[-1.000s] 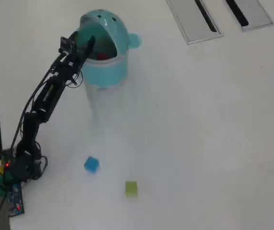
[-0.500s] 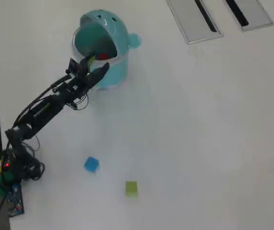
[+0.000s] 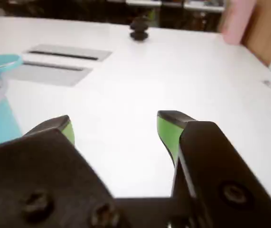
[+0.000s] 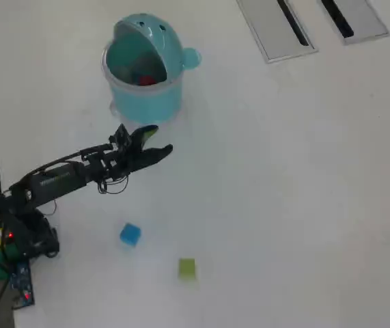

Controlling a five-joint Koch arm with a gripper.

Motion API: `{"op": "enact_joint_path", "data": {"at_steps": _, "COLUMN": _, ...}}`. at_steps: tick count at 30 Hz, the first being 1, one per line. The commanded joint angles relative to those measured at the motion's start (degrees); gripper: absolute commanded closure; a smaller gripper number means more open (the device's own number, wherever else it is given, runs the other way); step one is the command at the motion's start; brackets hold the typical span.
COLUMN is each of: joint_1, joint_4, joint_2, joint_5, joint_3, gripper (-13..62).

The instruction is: Grasp RGB lego blocks and put them in the bin one by one.

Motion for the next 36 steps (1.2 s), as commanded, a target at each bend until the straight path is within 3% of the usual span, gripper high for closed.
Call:
{"op": "enact_joint_path", "data": {"at_steps": 1, "joint_1": 3.1, "joint_4": 0.1, "joint_2": 2.6, "joint_5": 0.6, "joint_3": -1.1, "gripper": 15.2}}
{"op": "enact_joint_path", "data": {"at_steps": 14, "joint_1": 21.4, "joint_4": -0.1, "joint_2": -4.8, "joint_5": 0.1, "joint_3": 0.4, "gripper": 15.5}}
{"op": "enact_joint_path", "data": {"at_steps": 36, "joint_1": 37.9, "joint_4": 4.7, "joint_2": -18.4, "joint_5": -5.8, "joint_3": -4.2, "gripper": 15.6}}
